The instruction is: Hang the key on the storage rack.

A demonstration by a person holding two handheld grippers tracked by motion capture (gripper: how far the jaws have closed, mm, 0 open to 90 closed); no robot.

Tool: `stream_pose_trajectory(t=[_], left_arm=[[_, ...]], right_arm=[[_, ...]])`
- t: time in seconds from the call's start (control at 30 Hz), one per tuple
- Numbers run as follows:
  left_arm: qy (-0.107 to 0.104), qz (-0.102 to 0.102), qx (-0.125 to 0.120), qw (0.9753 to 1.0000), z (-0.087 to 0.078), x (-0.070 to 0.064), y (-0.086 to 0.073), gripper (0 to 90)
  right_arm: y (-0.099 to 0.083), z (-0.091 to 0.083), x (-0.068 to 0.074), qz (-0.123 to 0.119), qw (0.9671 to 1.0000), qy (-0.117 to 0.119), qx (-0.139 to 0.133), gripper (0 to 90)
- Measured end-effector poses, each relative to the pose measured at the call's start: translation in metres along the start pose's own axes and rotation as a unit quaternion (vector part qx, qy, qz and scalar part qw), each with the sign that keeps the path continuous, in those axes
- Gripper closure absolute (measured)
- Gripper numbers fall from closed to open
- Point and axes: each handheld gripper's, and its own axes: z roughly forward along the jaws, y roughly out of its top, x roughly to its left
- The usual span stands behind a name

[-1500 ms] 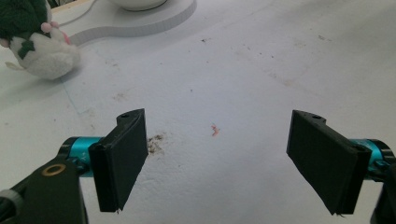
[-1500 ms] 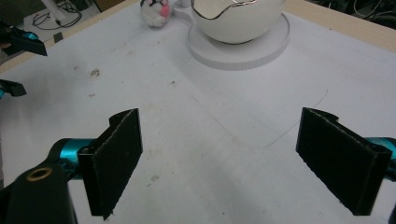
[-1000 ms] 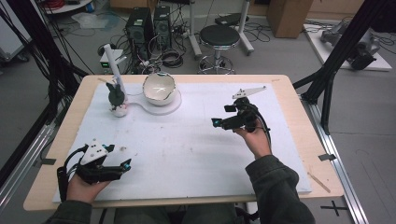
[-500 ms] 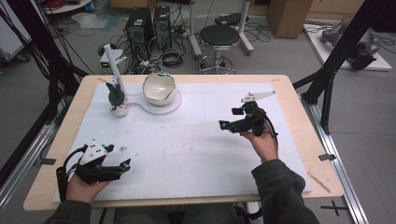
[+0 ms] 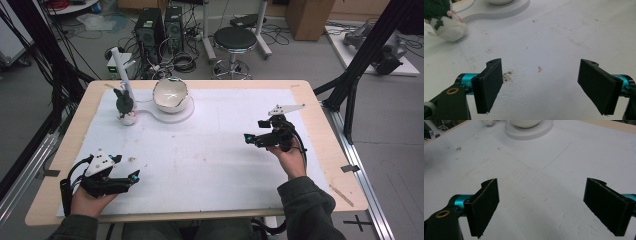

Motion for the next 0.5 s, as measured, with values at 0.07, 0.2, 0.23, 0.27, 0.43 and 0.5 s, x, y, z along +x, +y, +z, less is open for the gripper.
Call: stream_pose_trajectory(t=[0.07,0.2,0.23,0.27,0.43,0.5], left_arm=[[0.0,-0.001,-0.001,1.0,0.0,0.0,0.0,20.6],[0.0,-0.002,-0.001,1.0,0.0,0.0,0.0,20.6],[0.0,-0.002,-0.001,1.0,0.0,0.0,0.0,20.6],[0.0,-0.001,0.0,1.0,0.0,0.0,0.0,20.6],[0.0,-0.002,-0.001,1.0,0.0,0.0,0.0,20.6],[0.001,-0.002,0.0,1.0,0.0,0.0,-0.001,20.6]], right_arm=[[-0.003,-0.001,-0.001,0.002,1.0,-0.001,0.001,12.3],[-0.009,-0.004,-0.003,0.003,1.0,-0.006,0.003,12.3],[-0.011,-0.005,-0.002,0.005,1.0,-0.007,0.003,12.3],[-0.012,-0.006,-0.003,0.005,0.9999,-0.008,0.004,12.3],[-0.021,-0.01,-0.004,0.003,0.9999,-0.014,0.007,12.3],[-0.024,-0.011,-0.004,0.003,0.9998,-0.018,0.006,12.3]])
